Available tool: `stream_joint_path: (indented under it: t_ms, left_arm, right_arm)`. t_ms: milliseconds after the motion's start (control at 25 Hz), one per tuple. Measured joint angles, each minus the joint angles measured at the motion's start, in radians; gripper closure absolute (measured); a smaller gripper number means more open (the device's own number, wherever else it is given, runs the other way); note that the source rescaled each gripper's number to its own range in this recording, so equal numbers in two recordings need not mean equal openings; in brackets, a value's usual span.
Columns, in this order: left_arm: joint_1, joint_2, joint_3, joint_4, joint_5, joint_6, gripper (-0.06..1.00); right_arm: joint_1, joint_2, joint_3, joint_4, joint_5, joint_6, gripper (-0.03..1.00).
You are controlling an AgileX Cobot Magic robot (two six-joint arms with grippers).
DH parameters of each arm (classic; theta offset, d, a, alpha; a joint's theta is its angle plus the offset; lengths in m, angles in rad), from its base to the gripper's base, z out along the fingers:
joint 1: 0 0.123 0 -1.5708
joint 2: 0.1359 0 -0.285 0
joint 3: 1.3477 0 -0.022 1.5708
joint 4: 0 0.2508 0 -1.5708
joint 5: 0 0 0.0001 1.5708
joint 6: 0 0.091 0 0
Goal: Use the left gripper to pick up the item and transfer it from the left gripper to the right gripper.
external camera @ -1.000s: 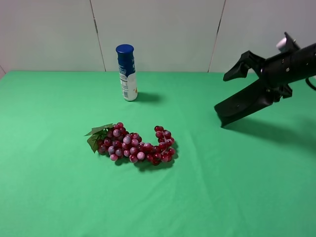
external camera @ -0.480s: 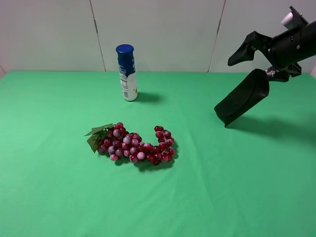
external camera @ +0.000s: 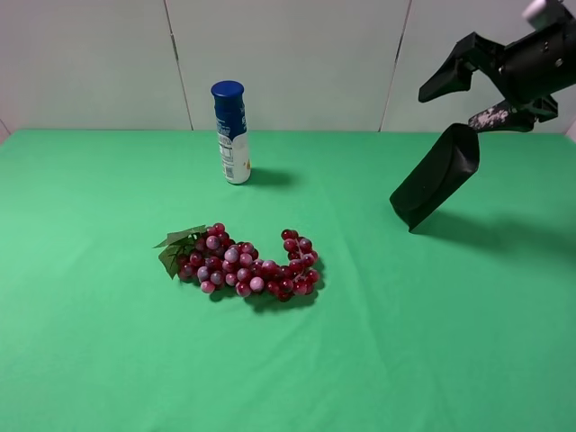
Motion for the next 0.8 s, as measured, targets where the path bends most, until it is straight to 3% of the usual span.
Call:
stream_joint_path:
  t_ms: [800]
  left_arm:
    - [0.0,0.0,0.0,0.0,0.0,0.0,-0.02]
  right_arm:
    - [0.0,-0.24,0.0,-0.041,0.09,0.045,-0.03]
